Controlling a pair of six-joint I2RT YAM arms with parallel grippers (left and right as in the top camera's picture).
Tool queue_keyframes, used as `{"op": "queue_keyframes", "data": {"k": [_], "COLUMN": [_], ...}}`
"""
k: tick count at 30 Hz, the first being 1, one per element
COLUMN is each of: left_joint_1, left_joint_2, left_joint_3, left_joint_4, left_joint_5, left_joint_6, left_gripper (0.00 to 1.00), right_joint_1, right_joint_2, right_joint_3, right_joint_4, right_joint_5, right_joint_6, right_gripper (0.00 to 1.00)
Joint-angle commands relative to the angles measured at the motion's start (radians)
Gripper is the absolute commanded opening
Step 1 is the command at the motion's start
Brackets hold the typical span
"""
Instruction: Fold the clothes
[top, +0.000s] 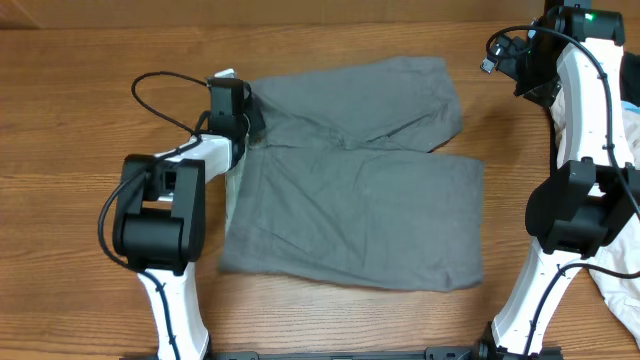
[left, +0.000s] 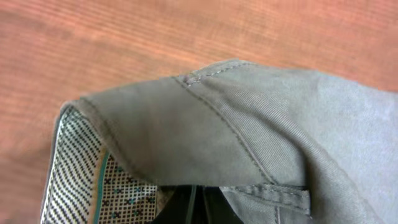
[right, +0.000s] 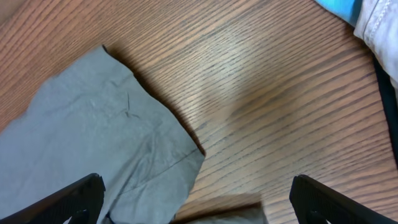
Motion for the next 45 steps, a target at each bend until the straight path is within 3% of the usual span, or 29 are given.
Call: {"op": "queue_keyframes", "data": {"k": [1,7,14,18,23,33,39,45], "left_joint_1": [0.002,0.0,0.0,0.0,0.0,0.077,0.142,0.146], "left_joint_2": [0.133,0.05,-0.163,-0.254,-0.247,-0.24,-0.24,-0.241], "left_joint_3": [0.0,0.185,0.398,0.412,0.373,0.005,-0.109,-0.148], "left_joint_4": [-0.073,-0.307,-0.898,-1.165,-1.453,-1.44,-1.357,-1.387], "left_joint_5": [-0.02,-0.039,0.022,0.126,0.195,0.22,0.443,0.443], "left_joint_6": [0.051,0.177,0.091,0.059,0.059,0.034,0.171,0.234], "left_gripper": [0.07,0.04,0.04,0.04,0.04,0.04,0.04,0.04], "right_joint_1": [0.003,0.003,0.003,0.003,0.003,0.003,0.003,0.003], "right_joint_2": [-0.032,-0.032,-0.032,-0.032,-0.032,-0.032,-0.032,-0.032], "right_joint_3": [0.021,0.021,0.021,0.021,0.021,0.021,0.021,0.021], "right_joint_4": [0.002,0.002,0.002,0.002,0.002,0.002,0.002,0.002], "right_joint_5": [0.003,0.003,0.003,0.003,0.003,0.003,0.003,0.003], "right_joint_6": [0.003,0.003,0.003,0.003,0.003,0.003,0.003,0.004], "right_gripper": [1.0,1.0,1.0,1.0,1.0,1.0,1.0,1.0]}}
